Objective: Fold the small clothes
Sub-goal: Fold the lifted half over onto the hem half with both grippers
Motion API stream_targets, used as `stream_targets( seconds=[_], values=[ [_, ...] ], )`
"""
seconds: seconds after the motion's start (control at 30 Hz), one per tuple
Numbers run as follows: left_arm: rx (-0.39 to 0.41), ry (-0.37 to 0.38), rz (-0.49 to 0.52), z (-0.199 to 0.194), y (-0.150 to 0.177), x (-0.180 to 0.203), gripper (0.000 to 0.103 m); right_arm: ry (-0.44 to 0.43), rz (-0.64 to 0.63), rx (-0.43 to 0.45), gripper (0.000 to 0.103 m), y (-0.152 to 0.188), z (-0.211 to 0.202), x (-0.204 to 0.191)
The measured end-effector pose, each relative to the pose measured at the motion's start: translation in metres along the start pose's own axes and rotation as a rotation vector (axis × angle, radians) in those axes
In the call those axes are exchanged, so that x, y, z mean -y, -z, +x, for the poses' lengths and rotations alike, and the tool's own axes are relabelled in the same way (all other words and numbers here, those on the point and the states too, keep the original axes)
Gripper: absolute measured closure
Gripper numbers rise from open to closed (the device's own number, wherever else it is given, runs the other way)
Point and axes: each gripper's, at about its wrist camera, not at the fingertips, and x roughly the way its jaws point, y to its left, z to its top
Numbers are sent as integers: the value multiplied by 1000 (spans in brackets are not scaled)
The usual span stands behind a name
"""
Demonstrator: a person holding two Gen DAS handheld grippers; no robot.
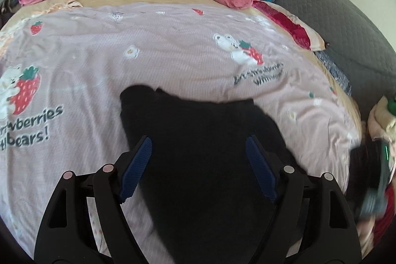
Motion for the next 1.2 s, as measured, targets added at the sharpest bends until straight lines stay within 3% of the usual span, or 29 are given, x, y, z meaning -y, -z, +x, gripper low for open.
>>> stream_targets(
  seconds=[0.13, 0.2, 0.23, 0.3, 0.37, 0.47, 0.53, 0.7, 0.8, 0.87, 0.93, 1.1, 1.2],
  values=[
    [2, -20, 49, -5, 18, 4, 30, 55, 38, -81, 37, -37, 20, 7],
    [0, -36, 72, -4, 24, 7, 29, 124, 25, -107, 65, -49, 30, 7],
    [1, -42, 80, -3, 27, 9, 29, 198, -22, -115, 79, -53, 35, 0],
    [3, -70, 97, -1, 30, 11, 29, 276, -141, -126, 85, -55, 41, -22],
    [4, -86, 111, 1, 34, 14, 29, 294, -272, -105, 88, -54, 40, -48],
    [13, -96, 123, -1, 41, 18, 27, 188, -386, -53, 89, -55, 29, -80],
    [8, -101, 135, 1, 43, 22, 25, 231, -447, -33, 89, -55, 30, -82],
    [-16, -93, 154, 4, 50, 28, 24, 336, -365, -76, 89, -55, 40, -33],
    [-20, -103, 167, 6, 53, 31, 22, 340, -333, -27, 79, -52, 38, -18],
    [-21, -103, 164, 6, 55, 32, 22, 371, -345, -4, 64, -48, 31, -20],
    [-17, -103, 167, 3, 57, 34, 22, 357, -340, 17, 64, -44, 20, -21],
    [-7, -96, 157, -1, 62, 37, 21, 386, -376, 89, 50, -23, -12, -26],
    [-4, -98, 155, -4, 67, 40, 20, 370, -377, 102, 49, -8, -26, -32]
  ],
)
